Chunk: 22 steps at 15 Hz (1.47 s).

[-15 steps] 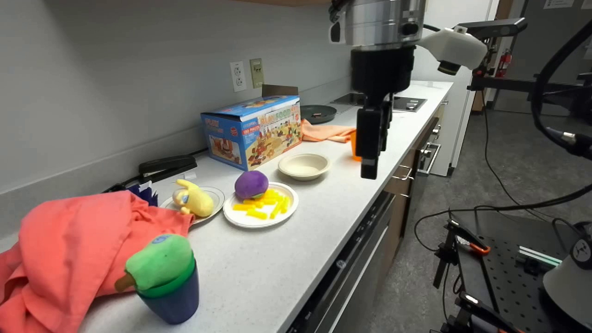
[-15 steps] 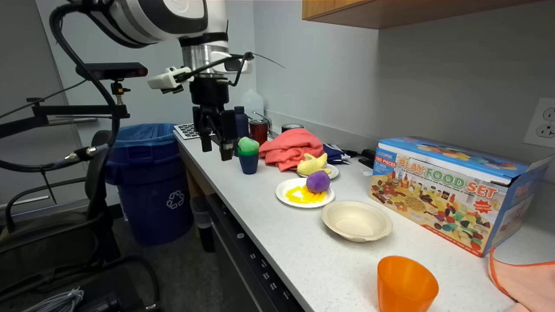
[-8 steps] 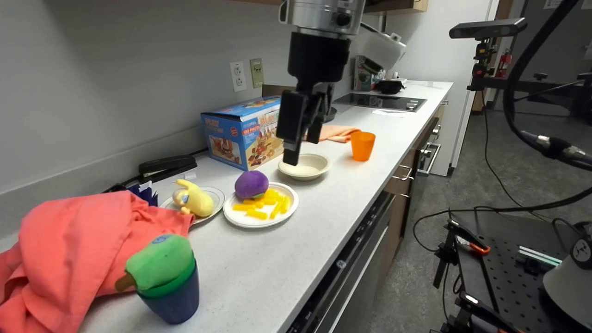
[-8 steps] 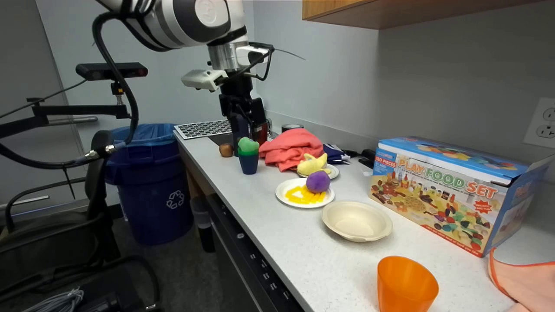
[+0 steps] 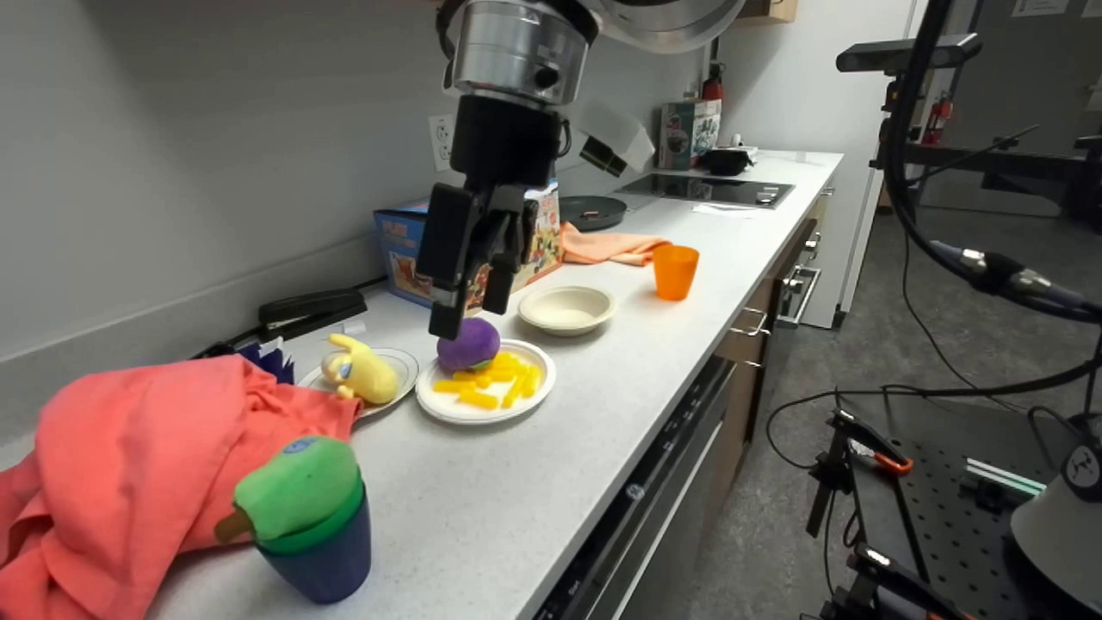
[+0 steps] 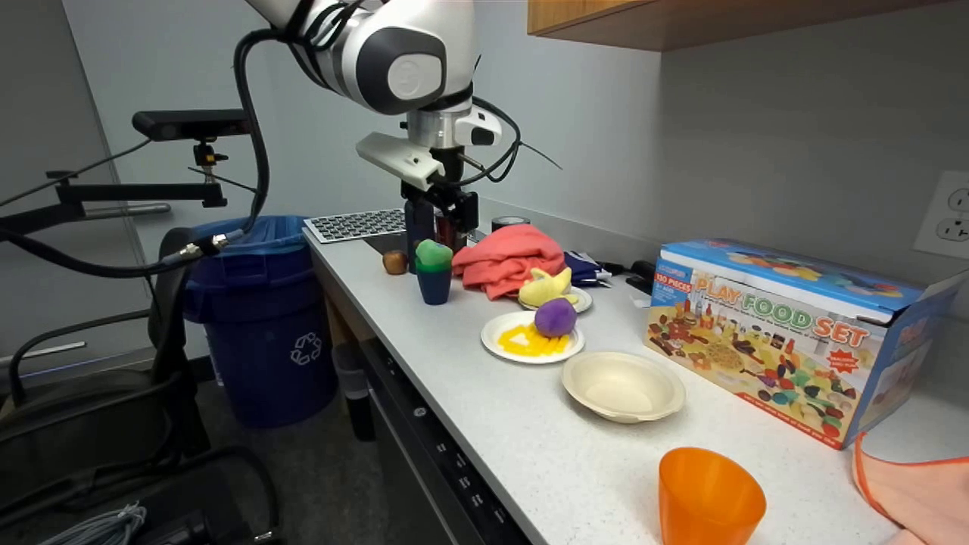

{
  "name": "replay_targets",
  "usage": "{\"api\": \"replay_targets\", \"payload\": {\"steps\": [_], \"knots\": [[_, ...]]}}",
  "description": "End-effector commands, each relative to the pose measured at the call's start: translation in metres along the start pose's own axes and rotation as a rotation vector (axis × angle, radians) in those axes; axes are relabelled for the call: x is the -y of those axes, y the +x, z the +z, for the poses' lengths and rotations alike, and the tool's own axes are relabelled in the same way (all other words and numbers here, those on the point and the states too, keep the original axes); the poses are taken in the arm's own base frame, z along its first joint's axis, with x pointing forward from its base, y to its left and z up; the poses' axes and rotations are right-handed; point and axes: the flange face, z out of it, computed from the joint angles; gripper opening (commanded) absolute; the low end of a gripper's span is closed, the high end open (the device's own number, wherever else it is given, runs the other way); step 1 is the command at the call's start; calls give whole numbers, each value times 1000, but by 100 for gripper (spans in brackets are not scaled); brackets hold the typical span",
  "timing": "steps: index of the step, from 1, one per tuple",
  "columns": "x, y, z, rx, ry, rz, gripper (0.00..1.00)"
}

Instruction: Remove the green object from the cup

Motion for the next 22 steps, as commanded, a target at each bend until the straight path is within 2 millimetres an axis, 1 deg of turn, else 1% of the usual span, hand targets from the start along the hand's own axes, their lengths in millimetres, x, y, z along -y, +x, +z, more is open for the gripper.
{"api": "replay_targets", "payload": {"steps": [1, 2, 9, 11, 12, 13, 15, 18, 20, 22], "knots": [[9, 17, 6, 34, 48, -67, 100], [3, 6, 3, 14, 22, -36, 100], [2, 5, 6, 21, 22, -35, 100], [7, 11, 15, 26, 34, -58, 100], [12, 16, 22, 41, 31, -80, 100], [15, 16, 24, 49, 36, -100, 100], [28, 23, 38, 90, 61, -156, 100], [55, 40, 61, 116, 74, -273, 100], [68, 51, 74, 117, 45, -365, 100], [74, 62, 82, 112, 1, -450, 100]]}}
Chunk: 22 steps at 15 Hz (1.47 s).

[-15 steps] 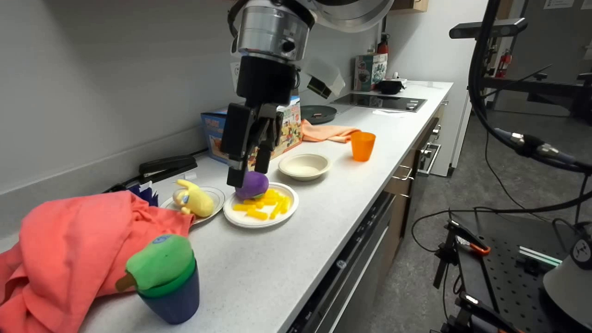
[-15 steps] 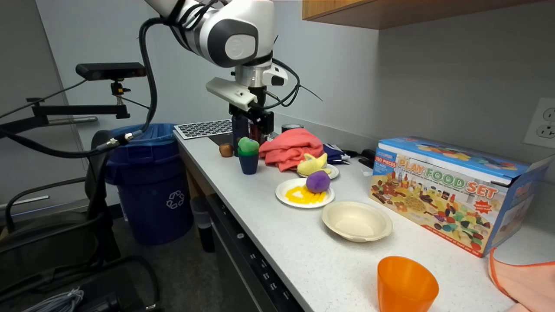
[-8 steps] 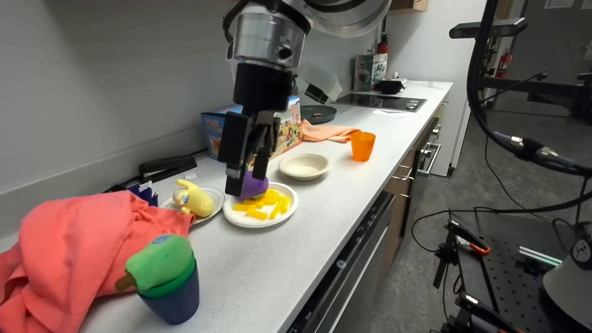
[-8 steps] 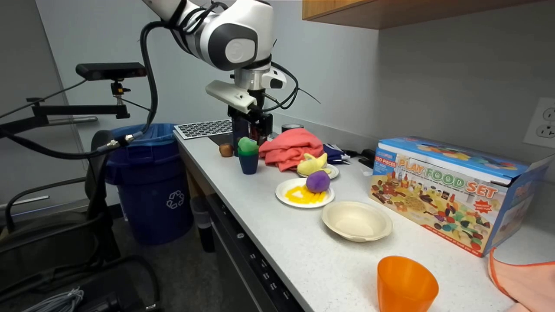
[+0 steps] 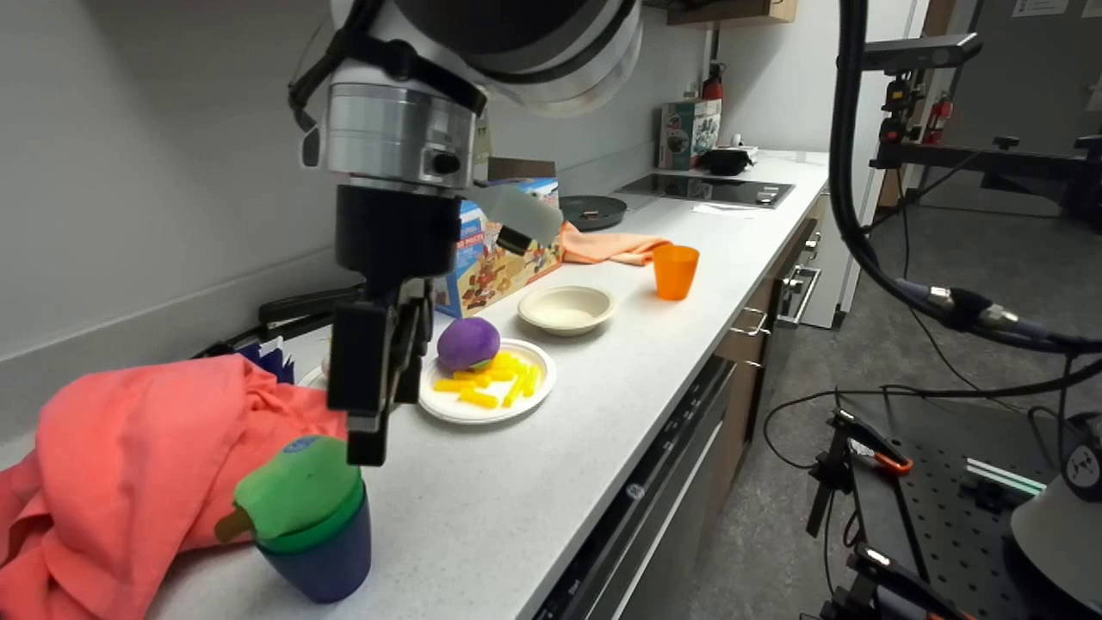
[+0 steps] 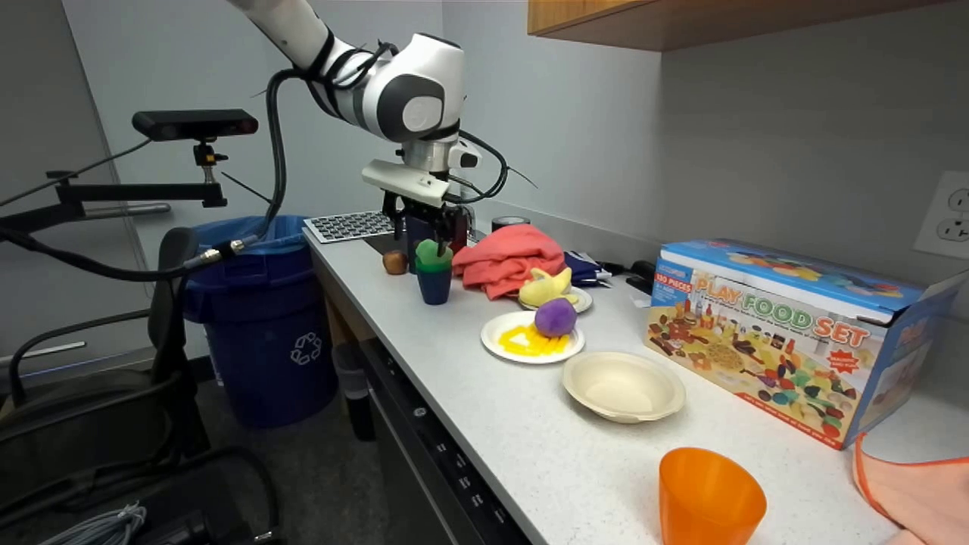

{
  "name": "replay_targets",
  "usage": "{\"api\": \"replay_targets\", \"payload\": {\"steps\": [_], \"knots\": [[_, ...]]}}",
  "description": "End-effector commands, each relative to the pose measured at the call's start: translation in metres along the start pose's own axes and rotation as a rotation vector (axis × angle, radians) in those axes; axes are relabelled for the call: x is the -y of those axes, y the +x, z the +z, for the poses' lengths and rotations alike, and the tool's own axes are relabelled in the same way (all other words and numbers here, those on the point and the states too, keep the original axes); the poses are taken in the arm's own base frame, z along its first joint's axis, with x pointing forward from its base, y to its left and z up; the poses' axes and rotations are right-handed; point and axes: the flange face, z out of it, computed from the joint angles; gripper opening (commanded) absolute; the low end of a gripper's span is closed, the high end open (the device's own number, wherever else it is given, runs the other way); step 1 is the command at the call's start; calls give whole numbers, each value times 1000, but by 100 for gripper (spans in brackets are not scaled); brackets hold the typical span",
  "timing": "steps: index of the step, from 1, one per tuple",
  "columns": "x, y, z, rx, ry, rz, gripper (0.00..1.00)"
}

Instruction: Remove the green object from the cup

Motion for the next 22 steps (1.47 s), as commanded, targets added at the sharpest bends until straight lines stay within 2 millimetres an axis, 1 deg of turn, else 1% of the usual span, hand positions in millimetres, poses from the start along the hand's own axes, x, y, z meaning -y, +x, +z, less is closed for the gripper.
{"api": "replay_targets", "payload": {"steps": [1, 4, 9, 15, 19, 20, 22], "knots": [[1, 33, 11, 13, -52, -153, 100], [2, 46, 17, -1, -56, -234, 100], [5, 61, 22, -37, -11, -286, 100], [6, 66, 24, -18, -17, -314, 100], [5, 65, 24, 13, -22, -326, 100], [5, 65, 24, 18, -19, -330, 83], [5, 65, 24, 24, -13, -332, 65]]}}
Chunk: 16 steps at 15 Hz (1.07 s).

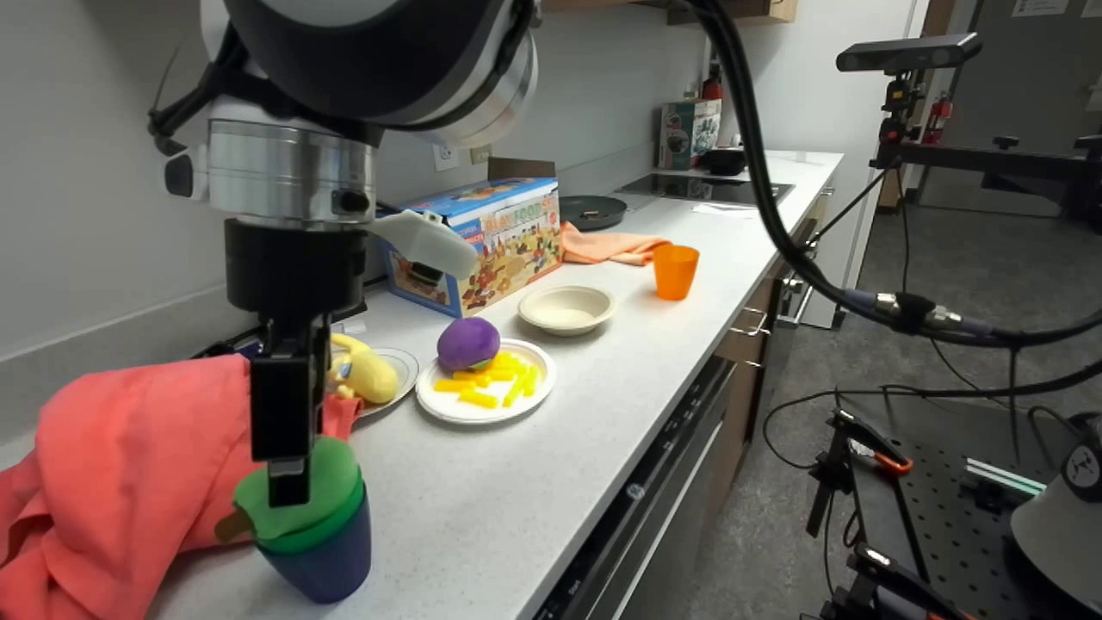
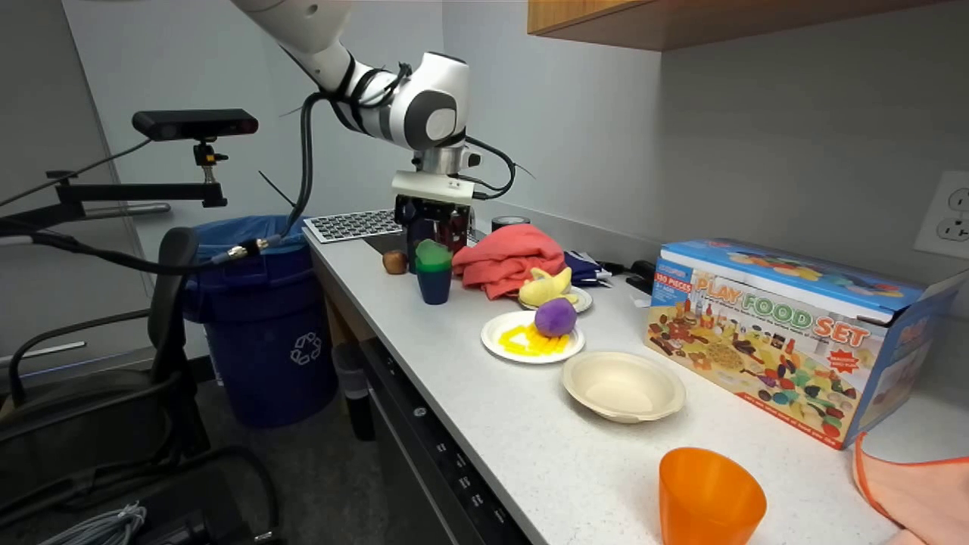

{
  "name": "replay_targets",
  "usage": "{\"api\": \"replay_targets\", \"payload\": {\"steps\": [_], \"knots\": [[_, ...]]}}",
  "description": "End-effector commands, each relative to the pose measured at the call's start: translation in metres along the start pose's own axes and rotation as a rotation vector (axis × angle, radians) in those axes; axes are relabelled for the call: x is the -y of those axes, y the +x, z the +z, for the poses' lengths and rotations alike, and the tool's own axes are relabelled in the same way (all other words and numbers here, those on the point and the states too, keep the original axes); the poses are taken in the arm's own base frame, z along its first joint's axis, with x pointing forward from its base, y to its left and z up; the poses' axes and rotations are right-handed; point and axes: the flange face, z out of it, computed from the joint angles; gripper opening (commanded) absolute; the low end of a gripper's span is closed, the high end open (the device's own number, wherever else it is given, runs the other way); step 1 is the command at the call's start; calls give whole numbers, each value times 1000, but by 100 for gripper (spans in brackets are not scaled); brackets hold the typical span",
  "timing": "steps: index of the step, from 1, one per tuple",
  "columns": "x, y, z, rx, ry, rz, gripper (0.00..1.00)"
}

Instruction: Remove the green object from the cup

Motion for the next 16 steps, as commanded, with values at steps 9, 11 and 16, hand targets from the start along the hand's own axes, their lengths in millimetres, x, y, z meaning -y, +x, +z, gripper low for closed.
{"api": "replay_targets", "payload": {"steps": [9, 11, 16], "knots": [[-6, 9, -4, -6, 1, -20, 0], [-6, 11, -4, -17, 2, -18, 0], [-8, 15, -3, -70, -15, 10, 0]]}}
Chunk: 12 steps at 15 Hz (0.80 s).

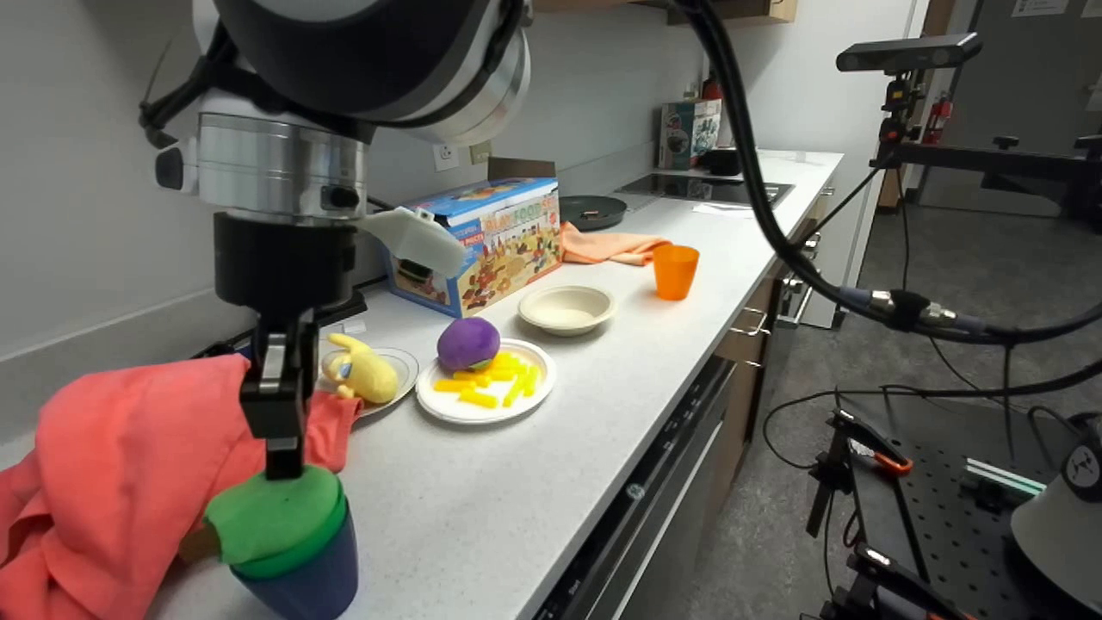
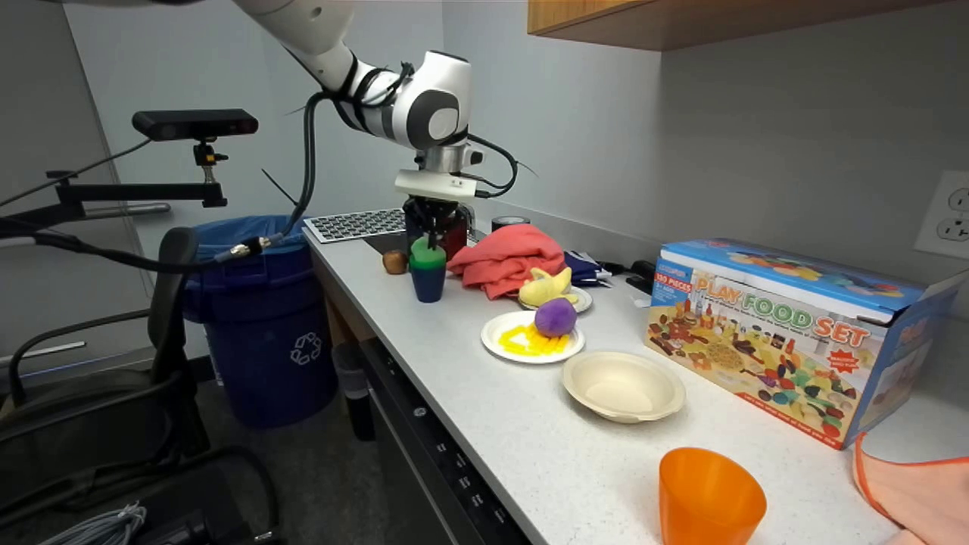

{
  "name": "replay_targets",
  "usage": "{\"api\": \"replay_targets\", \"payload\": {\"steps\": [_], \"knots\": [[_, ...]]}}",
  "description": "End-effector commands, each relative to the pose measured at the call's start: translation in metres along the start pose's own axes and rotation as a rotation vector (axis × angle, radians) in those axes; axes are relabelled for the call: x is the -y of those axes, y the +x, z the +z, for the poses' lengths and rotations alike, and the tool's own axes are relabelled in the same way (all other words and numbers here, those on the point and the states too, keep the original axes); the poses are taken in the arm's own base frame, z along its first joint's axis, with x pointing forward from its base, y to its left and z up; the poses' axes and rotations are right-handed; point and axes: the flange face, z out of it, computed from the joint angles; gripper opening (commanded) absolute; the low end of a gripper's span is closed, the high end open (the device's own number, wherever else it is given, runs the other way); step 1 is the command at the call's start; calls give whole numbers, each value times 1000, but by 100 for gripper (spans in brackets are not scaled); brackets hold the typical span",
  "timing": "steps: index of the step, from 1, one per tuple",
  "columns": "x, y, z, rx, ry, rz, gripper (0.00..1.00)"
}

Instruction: Remove the green object from the cup

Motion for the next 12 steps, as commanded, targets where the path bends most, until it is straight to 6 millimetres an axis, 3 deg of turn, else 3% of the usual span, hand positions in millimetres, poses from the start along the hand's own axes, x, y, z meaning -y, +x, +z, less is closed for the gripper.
{"api": "replay_targets", "payload": {"steps": [1, 5, 12], "knots": [[-6, 11, 0, -72, -11, 17, 0], [-6, 19, 1, -179, -13, 70, 0], [-3, 21, 6, -184, 6, 63, 0]]}}
